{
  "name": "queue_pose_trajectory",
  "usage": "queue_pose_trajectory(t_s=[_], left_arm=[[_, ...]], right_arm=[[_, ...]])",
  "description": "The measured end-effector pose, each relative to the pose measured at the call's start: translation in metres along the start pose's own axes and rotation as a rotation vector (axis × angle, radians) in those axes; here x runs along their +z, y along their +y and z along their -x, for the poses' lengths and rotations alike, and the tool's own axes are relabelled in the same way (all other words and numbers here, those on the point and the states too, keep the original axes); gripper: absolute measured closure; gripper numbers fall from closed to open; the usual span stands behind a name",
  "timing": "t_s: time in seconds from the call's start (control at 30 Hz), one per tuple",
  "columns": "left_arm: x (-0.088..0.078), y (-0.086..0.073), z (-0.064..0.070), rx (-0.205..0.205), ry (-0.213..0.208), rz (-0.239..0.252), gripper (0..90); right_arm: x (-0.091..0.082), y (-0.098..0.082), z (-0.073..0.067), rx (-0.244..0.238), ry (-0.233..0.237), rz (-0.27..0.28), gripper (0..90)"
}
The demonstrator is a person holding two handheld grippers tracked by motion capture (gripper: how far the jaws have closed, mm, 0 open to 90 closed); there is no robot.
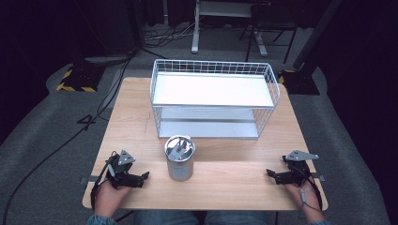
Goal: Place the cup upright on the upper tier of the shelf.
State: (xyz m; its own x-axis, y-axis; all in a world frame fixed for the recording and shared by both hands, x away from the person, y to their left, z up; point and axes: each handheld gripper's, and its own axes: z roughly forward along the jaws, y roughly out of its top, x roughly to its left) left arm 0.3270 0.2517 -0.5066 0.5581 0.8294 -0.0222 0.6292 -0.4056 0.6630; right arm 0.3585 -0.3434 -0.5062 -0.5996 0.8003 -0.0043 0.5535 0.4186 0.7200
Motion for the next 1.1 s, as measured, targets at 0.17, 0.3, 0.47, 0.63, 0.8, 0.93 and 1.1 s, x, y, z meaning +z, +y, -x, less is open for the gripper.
queue_pose_trajectory(t_s=[0.17, 0.3, 0.47, 0.63, 0.8, 0.93, 1.1], left_arm=[[-0.001, 0.000, 0.002, -0.019, -0.005, -0.002, 0.0], [-0.010, 0.003, 0.002, -0.016, -0.019, 0.026, 0.0], [-0.026, 0.005, 0.008, -0.018, -0.033, 0.104, 0.0], [-0.041, 0.005, 0.013, -0.023, -0.062, 0.192, 0.0], [-0.052, 0.005, 0.017, -0.012, -0.083, 0.260, 0.0], [-0.057, 0.007, 0.022, -0.011, -0.099, 0.314, 0.1], [-0.063, 0.006, 0.024, -0.001, -0.114, 0.413, 0.5]], right_arm=[[0.000, 0.000, 0.000, 0.001, 0.000, 0.000, 4.2], [0.000, 0.000, 0.000, 0.000, -0.001, 0.000, 4.5], [0.000, 0.000, 0.000, 0.002, -0.001, 0.000, 4.6], [0.000, 0.000, 0.000, 0.003, -0.002, 0.001, 4.8], [0.000, 0.000, 0.000, 0.002, -0.002, 0.001, 4.9], [0.000, 0.000, 0.000, 0.004, -0.003, 0.002, 5.2], [0.000, 0.000, 0.000, 0.005, -0.004, 0.003, 5.4]])
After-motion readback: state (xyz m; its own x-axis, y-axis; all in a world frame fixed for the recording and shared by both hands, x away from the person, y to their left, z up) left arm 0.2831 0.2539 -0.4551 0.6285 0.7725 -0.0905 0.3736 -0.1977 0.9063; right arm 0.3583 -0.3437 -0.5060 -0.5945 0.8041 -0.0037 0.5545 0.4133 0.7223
